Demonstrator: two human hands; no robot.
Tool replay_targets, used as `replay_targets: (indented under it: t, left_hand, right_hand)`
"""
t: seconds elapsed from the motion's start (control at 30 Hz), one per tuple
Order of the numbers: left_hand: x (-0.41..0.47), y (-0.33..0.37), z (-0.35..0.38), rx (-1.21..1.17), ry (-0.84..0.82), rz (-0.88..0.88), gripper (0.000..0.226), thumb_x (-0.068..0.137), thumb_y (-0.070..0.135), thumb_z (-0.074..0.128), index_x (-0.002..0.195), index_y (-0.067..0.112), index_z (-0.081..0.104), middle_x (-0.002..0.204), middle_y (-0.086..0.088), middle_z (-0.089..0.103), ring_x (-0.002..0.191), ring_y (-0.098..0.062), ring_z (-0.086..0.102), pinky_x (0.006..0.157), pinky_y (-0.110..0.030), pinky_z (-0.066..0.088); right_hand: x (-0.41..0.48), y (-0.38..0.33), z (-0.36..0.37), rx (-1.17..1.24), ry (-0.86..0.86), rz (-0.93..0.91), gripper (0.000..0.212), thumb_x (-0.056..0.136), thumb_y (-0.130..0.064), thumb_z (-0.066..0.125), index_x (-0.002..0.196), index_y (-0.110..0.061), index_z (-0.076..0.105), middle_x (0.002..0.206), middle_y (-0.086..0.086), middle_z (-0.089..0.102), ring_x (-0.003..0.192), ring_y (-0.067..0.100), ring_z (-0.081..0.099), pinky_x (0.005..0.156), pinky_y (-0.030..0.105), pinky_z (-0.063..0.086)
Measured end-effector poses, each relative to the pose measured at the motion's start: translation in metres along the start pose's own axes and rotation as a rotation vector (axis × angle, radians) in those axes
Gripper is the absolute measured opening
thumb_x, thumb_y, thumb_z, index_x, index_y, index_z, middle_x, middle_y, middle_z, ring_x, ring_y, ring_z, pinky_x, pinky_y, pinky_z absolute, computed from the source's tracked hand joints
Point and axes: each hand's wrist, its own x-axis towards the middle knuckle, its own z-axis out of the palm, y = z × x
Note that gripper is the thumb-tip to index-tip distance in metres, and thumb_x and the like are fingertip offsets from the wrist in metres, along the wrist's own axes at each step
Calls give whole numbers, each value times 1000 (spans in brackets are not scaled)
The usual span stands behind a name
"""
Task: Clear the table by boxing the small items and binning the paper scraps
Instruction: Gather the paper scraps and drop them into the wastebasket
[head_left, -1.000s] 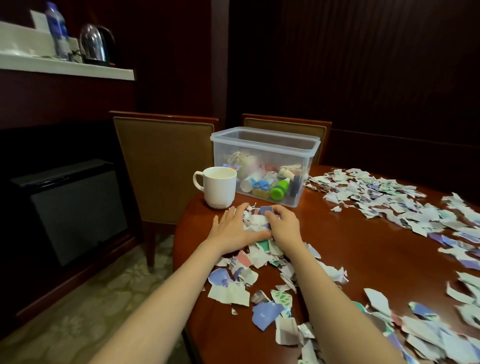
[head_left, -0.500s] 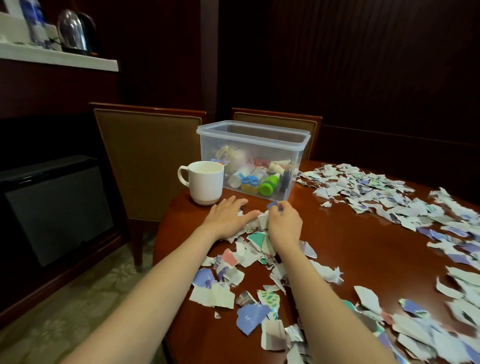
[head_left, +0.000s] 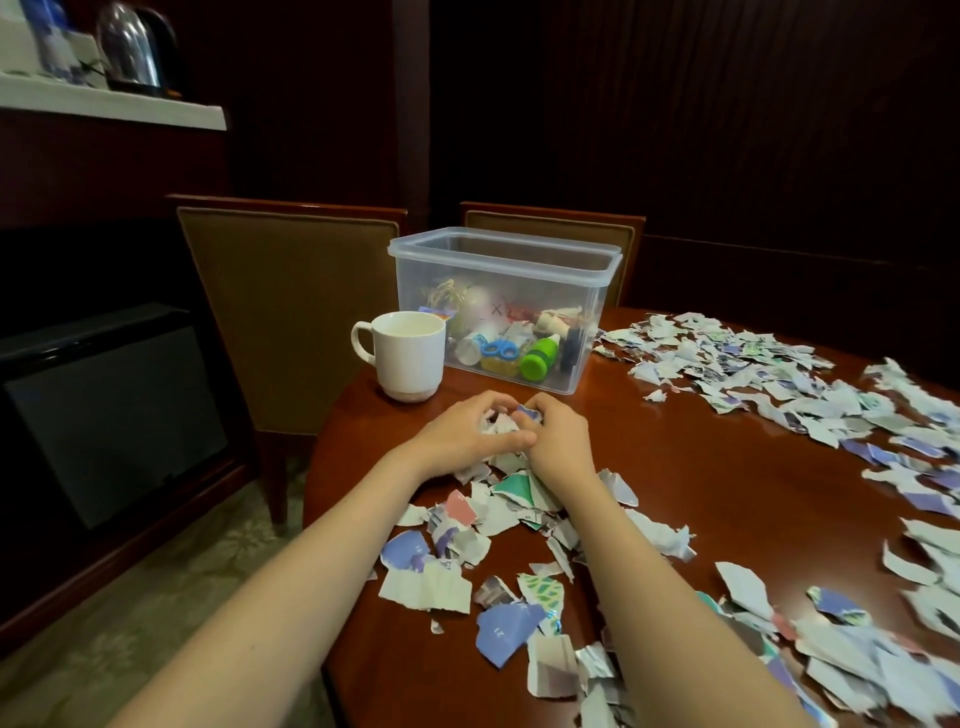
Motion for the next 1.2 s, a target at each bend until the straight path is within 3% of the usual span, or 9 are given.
replay_targets:
  t: [0.13, 0.23, 0.33, 0.47, 0.6, 0.83, 1.0, 1.1, 1.2]
  left_hand:
    - [-4, 4, 2, 64, -7, 20, 66, 78, 44, 70, 135, 25, 42, 133, 7, 49, 121, -10, 45, 104, -32, 39]
    - [-2, 4, 6, 323, 24, 83, 44, 80, 43, 68, 114, 19, 55, 111, 1, 54, 105, -15, 47, 86, -29, 40]
    - [-3, 4, 7, 361, 39, 114, 33, 85, 40, 64, 96, 9, 59, 90, -1, 51, 88, -15, 45, 72, -27, 33]
    - [-7, 5, 5, 183, 69, 140, 11, 86, 27, 64, 81, 28, 55, 72, 12, 51, 68, -4, 45, 61, -21, 33]
    - [-6, 5, 4, 96, 128, 133, 6, 88, 22, 62, 94, 21, 65, 79, 21, 54, 71, 1, 47, 64, -14, 35]
    - [-7, 10, -3, -339, 363, -69, 17, 89, 7, 57, 100, 19, 57, 86, 5, 53, 72, -4, 50, 58, -8, 43]
    - [-4, 20, 1, -631, 468, -235, 34, 88, 2, 51, 119, 14, 56, 99, -9, 56, 86, -16, 55, 62, -18, 46]
    - [-3, 38, 3, -743, 475, -311, 37, 83, -6, 47, 110, 14, 63, 90, -5, 58, 82, -15, 54, 63, -19, 48]
    - [-3, 67, 8, -883, 437, -329, 33, 82, -14, 43, 92, 10, 64, 77, -3, 58, 67, -12, 54, 54, -18, 51]
  right_hand:
    - [2, -2, -5, 139, 41, 76, 20, 96, -16, 47, 107, -9, 62, 111, 9, 62, 81, 15, 53, 65, 25, 43]
    - [3, -2, -9, 281, 99, 133, 21, 97, -16, 46, 106, -10, 63, 117, 8, 60, 85, 18, 52, 65, 28, 43]
    - [2, -2, -10, 341, 147, 149, 24, 97, -14, 45, 110, -9, 64, 116, 7, 61, 89, 14, 49, 73, 25, 37]
    - [2, -2, -10, 430, 222, 181, 24, 97, -14, 45, 111, -9, 63, 117, 10, 61, 94, 16, 48, 76, 24, 33]
    - [6, -4, -12, 528, 323, 248, 25, 98, -15, 42, 114, -9, 60, 120, 10, 59, 107, 24, 53, 76, 25, 34]
    - [15, -9, -17, 865, 374, 466, 25, 97, -18, 44, 114, -11, 61, 112, 6, 61, 97, 22, 56, 62, 24, 45]
    - [9, -21, -19, 1057, 261, 572, 15, 90, -24, 57, 98, -12, 58, 100, 6, 60, 94, 22, 55, 78, 34, 46]
    - [4, -29, -16, 1155, 213, 563, 11, 84, -19, 64, 89, -13, 57, 106, 11, 62, 100, 27, 58, 87, 39, 48]
    - [1, -38, -14, 1268, 215, 510, 7, 82, -3, 62, 78, -7, 57, 85, 15, 63, 76, 26, 59, 71, 37, 50]
